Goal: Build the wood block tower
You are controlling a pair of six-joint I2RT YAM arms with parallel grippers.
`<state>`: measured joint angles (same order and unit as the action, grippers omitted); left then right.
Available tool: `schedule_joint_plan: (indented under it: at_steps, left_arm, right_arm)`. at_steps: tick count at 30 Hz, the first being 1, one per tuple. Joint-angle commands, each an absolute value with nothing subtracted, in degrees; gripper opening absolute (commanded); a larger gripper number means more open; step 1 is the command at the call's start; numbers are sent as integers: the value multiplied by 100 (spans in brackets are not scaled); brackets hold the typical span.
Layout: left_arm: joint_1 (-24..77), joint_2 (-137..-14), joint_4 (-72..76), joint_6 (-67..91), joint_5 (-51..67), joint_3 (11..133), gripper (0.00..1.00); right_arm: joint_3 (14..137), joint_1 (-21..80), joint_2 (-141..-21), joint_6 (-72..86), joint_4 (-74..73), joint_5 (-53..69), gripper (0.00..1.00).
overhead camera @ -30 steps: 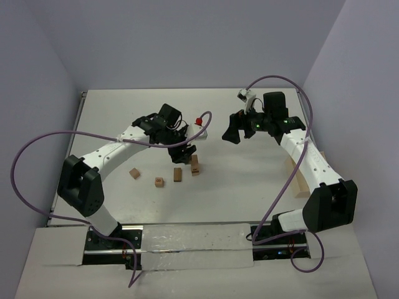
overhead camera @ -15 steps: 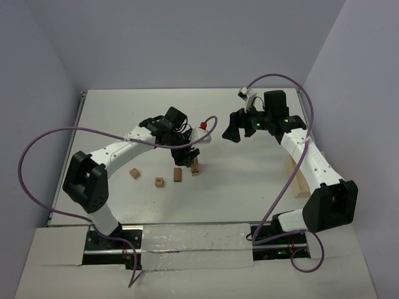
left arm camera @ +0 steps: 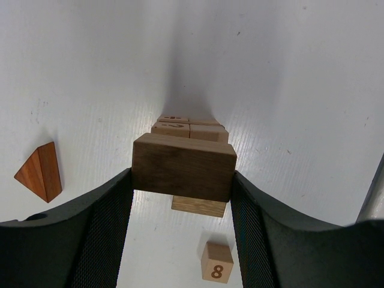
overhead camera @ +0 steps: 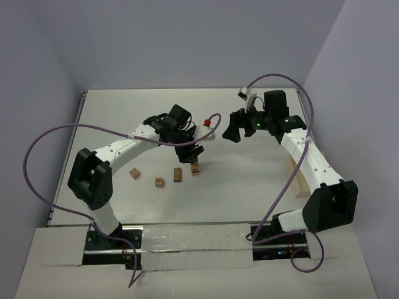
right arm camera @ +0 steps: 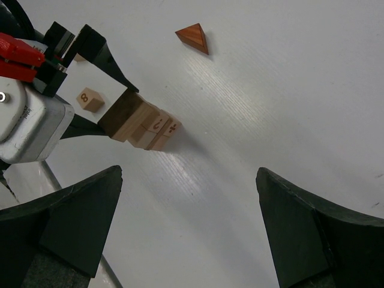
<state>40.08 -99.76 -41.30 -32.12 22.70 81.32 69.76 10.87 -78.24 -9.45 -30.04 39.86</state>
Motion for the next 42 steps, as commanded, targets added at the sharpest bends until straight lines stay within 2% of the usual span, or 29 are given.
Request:
schedule_joint_plan:
  at_steps: [1, 11, 22, 42]
  left_arm:
    - [4069, -10076, -3920, -3153, 2340, 8394, 29]
    - [4069, -10213, -3894, -3182, 2355, 8367, 31]
    - [4069, -10292, -3881, -3156, 2352, 8394, 38]
    - [4070, -10016, -3620, -2935, 2179, 8144, 36]
  right_arm:
    - [7154, 1039, -7787, -938, -2960, 3946, 100]
    - [7233, 1037, -7787, -870, -2979, 3937, 100]
    - [7203, 1042, -7778, -888, -2971, 3915, 100]
    - [7215, 1045, -7805, -870, -2971, 3911, 100]
